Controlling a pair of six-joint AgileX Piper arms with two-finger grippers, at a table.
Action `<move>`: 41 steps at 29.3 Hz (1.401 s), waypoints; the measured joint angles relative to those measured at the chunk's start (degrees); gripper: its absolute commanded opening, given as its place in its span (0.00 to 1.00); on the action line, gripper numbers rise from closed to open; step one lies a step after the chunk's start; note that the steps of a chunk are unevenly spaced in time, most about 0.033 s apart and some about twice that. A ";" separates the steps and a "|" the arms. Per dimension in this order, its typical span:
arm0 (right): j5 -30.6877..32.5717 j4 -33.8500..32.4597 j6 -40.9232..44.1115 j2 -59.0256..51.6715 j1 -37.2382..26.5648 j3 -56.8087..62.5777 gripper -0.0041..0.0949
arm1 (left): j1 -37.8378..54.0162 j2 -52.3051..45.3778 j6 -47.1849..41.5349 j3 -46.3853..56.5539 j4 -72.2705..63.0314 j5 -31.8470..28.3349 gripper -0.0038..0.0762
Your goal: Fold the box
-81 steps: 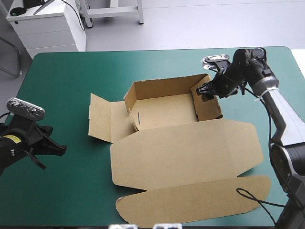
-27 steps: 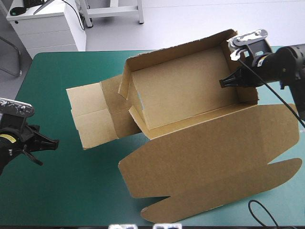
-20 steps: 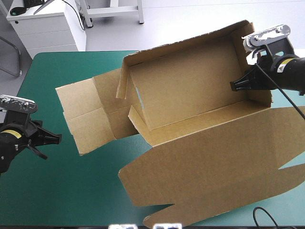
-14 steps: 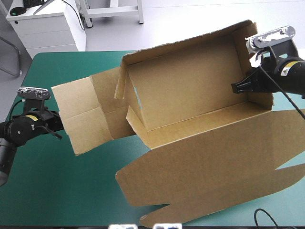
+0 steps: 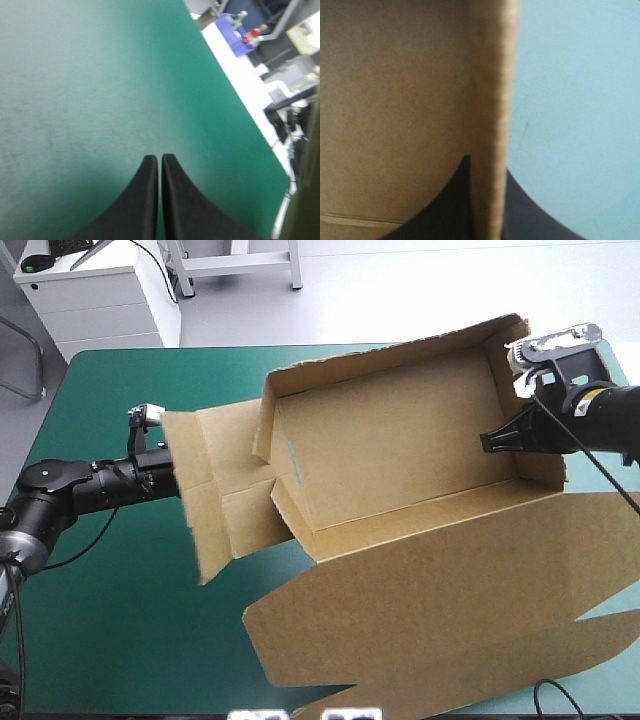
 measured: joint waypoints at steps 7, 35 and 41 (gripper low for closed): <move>-0.06 -2.56 2.09 0.00 0.00 0.07 0.02 | 0.00 -0.28 1.47 0.00 -6.95 6.21 0.07; -4.38 -0.30 5.34 3.68 0.00 0.26 0.02 | -6.14 -4.90 -0.06 -6.54 -7.88 7.12 0.32; -4.90 -0.30 5.34 3.73 0.00 0.37 0.02 | -6.43 -4.90 -0.97 -8.73 -8.71 7.31 0.49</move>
